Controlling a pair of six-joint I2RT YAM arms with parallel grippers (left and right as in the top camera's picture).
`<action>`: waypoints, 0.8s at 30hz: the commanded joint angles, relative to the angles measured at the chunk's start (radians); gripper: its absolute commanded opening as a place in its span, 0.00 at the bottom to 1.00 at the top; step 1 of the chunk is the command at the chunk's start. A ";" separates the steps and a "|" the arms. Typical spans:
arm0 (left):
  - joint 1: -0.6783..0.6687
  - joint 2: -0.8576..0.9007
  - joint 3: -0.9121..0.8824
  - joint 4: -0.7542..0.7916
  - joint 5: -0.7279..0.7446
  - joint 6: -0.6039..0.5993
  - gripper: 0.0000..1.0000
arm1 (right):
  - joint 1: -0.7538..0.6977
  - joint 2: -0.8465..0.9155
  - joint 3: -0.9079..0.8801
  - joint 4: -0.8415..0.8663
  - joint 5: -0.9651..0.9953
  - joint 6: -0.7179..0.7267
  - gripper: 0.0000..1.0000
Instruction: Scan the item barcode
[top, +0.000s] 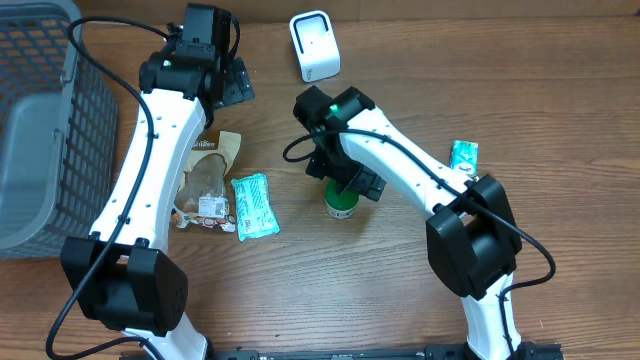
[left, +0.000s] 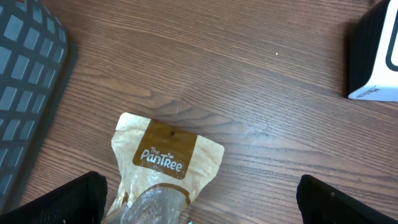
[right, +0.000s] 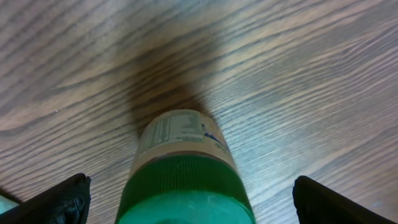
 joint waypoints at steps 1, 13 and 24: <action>-0.004 -0.014 0.012 0.004 -0.017 0.011 1.00 | 0.022 -0.026 -0.053 0.034 -0.039 0.015 1.00; -0.004 -0.015 0.012 0.004 -0.017 0.011 0.99 | 0.024 -0.026 -0.115 0.142 -0.045 -0.056 0.81; -0.004 -0.014 0.012 0.004 -0.017 0.011 1.00 | 0.024 -0.026 -0.115 0.243 -0.045 -0.264 0.59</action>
